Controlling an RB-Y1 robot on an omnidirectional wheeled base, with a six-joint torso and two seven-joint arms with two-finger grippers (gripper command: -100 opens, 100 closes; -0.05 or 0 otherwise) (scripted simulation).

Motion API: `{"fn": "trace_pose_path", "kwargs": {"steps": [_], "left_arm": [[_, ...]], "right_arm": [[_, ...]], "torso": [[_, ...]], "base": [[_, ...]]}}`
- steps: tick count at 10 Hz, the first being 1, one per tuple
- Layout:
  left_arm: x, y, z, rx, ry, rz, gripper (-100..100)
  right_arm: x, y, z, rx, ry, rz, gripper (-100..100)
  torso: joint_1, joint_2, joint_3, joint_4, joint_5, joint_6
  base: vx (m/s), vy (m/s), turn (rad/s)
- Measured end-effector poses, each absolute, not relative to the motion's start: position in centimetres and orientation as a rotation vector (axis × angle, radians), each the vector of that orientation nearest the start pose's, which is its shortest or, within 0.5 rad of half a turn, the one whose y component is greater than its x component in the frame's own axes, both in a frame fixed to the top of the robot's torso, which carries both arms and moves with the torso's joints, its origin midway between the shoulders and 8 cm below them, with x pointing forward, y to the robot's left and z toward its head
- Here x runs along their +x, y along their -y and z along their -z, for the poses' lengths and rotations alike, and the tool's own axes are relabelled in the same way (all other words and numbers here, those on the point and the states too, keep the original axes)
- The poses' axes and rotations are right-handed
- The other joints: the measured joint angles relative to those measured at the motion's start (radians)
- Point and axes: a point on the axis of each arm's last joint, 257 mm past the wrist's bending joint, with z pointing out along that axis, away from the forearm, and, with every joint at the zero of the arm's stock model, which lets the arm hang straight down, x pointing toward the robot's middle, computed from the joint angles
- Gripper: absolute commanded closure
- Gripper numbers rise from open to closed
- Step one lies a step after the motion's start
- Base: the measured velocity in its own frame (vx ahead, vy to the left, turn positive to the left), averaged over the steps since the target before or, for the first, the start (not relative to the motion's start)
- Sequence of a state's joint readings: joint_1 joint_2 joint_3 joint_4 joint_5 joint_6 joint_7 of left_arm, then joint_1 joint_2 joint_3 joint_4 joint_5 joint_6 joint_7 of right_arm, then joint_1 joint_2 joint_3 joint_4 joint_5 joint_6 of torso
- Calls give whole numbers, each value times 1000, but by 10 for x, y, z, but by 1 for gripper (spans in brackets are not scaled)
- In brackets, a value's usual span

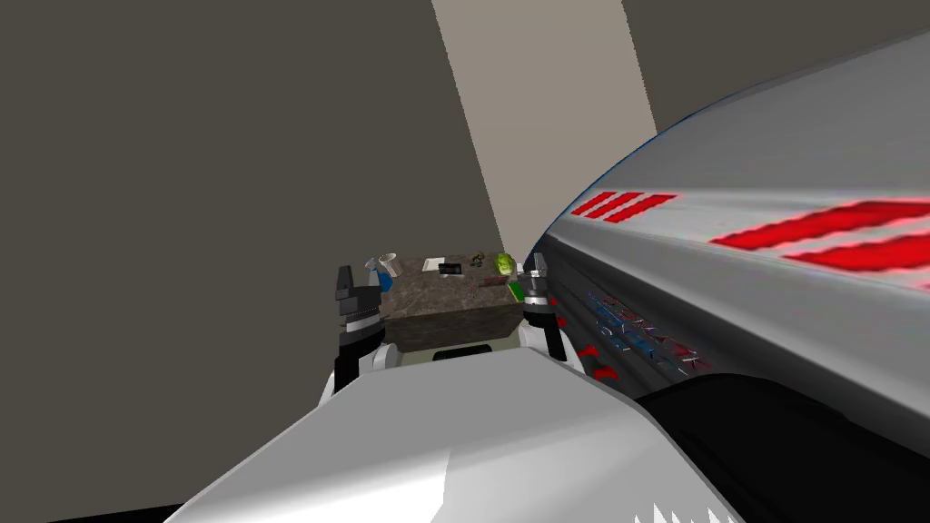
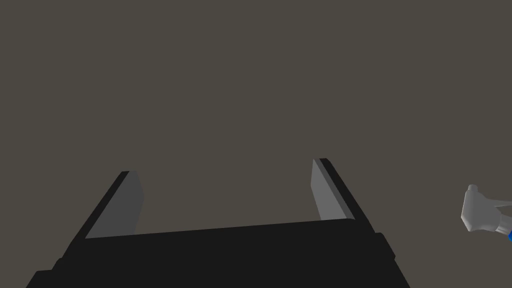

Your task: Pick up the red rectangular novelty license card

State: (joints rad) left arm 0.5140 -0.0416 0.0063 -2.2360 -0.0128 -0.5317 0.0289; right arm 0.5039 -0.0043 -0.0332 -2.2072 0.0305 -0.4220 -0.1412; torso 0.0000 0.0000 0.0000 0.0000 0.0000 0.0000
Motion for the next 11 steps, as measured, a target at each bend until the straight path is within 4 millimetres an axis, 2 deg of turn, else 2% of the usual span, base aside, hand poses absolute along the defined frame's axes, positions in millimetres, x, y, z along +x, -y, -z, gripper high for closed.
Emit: {"fn": "trace_pose_path", "kwargs": {"steps": [11], "left_arm": [[345, -287, -6, -709, -592, 1303, 0]], "right_arm": [[387, 290, 55, 677, -998, -1224, -100]], "torso": [[-3, 1, 1, 0, -1, 0]], "base": [[-21, -39, 133]]}}
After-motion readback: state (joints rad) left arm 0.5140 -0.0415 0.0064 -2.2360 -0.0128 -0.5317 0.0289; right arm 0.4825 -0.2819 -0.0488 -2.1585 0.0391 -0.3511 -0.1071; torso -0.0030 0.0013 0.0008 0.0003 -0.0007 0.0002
